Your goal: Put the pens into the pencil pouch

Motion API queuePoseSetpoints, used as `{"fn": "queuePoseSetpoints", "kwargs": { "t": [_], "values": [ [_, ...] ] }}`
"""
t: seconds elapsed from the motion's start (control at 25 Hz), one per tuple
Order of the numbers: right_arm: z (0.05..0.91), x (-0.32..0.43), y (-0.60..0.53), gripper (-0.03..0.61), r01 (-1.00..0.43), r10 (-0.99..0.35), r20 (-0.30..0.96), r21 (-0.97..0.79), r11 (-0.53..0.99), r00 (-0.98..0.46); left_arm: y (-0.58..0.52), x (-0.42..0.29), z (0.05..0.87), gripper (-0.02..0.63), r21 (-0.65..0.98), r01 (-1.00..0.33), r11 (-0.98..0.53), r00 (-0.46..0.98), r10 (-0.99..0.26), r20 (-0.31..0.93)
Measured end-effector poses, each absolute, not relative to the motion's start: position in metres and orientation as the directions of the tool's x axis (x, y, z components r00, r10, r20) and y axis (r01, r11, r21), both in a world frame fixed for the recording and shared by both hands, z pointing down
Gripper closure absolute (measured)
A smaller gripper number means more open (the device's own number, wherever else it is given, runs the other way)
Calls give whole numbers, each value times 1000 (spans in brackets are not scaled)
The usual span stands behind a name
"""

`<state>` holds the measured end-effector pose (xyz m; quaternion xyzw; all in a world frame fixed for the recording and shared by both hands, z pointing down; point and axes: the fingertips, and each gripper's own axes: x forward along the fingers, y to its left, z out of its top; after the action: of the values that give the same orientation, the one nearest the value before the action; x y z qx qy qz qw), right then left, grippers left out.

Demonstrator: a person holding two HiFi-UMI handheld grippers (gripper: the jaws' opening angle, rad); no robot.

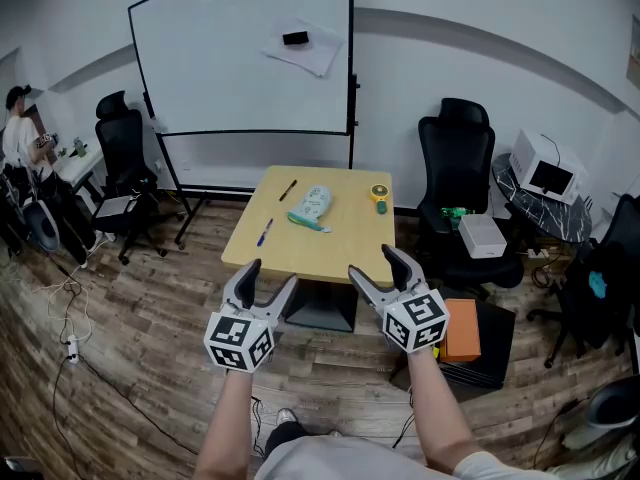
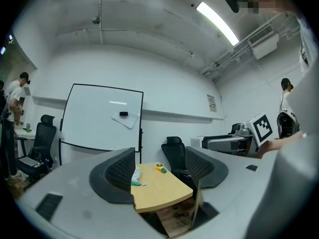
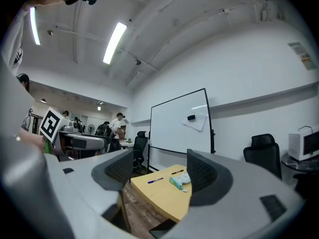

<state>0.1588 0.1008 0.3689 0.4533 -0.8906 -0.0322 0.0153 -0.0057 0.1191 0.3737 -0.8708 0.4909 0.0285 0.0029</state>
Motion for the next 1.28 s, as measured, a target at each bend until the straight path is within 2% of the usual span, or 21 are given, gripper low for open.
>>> {"fn": "queuePoseSetpoints", "kwargs": {
  "t": [0.12, 0.28, 1.28],
  "values": [
    [368, 160, 100, 199, -811, -814, -4, 79, 579, -581, 120, -5, 373, 298, 13, -855, -519, 517, -854, -53],
    [364, 159, 98, 156, -814, -817, -5, 85, 574, -576, 117, -5, 369, 279, 2, -858, -514, 513, -857, -54],
    [382, 155, 71, 158, -791, -795, 27, 86, 606, -606, 94, -7, 382, 278, -4, -866, -499, 499, -866, -33]
  ]
}}
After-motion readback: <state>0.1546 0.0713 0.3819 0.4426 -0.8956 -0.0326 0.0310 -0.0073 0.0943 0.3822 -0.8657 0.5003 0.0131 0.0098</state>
